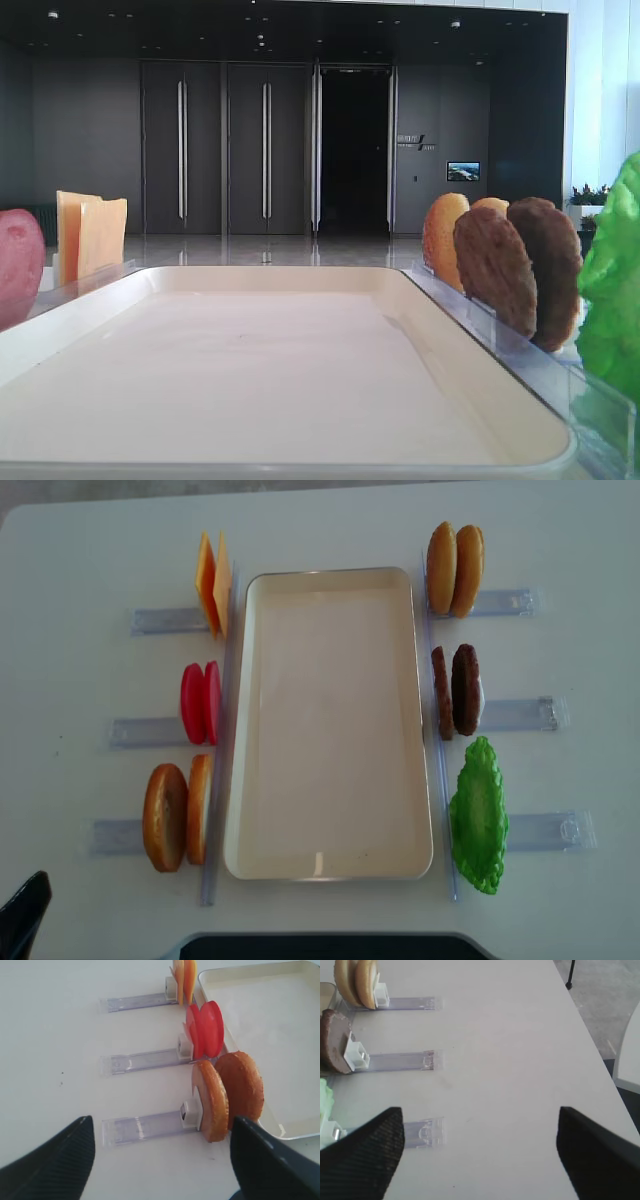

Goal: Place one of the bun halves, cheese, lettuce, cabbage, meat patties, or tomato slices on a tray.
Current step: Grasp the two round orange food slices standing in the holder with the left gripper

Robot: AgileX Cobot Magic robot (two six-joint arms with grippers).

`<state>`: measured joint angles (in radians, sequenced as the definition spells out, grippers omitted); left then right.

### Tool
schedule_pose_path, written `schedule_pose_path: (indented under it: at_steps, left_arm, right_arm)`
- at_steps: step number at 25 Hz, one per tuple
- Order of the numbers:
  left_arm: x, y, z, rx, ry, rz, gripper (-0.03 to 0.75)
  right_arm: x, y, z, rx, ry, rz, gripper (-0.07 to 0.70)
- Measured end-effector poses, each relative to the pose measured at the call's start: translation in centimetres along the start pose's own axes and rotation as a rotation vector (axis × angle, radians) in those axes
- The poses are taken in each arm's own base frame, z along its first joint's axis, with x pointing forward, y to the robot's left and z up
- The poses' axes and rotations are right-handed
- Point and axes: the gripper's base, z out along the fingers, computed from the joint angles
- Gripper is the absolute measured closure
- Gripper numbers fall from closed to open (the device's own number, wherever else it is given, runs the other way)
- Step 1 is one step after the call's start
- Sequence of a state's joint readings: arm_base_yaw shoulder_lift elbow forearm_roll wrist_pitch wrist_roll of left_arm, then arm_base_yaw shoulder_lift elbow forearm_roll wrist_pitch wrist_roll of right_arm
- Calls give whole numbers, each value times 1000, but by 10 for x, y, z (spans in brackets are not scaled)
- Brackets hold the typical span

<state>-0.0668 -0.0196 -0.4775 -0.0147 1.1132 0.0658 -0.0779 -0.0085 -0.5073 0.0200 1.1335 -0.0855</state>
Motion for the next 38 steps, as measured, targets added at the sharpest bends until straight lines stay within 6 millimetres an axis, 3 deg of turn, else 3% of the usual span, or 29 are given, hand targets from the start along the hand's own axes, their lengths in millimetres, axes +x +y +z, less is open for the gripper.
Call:
schedule_pose_path:
  at_steps: [14, 19, 27, 31, 38]
  left_arm:
    - [1, 0, 0, 1, 8, 0, 72]
    - [-2, 0, -16, 4, 59, -2, 72]
    - [-37, 1, -22, 10, 124, -73, 72]
    - [-58, 3, -9, 11, 215, -85, 72]
    - [-93, 6, 31, 0, 414, -139, 72]
  right_arm:
    - [0, 0, 0, 0, 0, 0, 45]
    - [0, 0, 0, 0, 0, 0, 45]
    - [0, 0, 0, 0, 0, 0, 45]
    - [0, 0, 0, 0, 0, 0, 45]
    - [0, 0, 0, 0, 0, 0, 45]
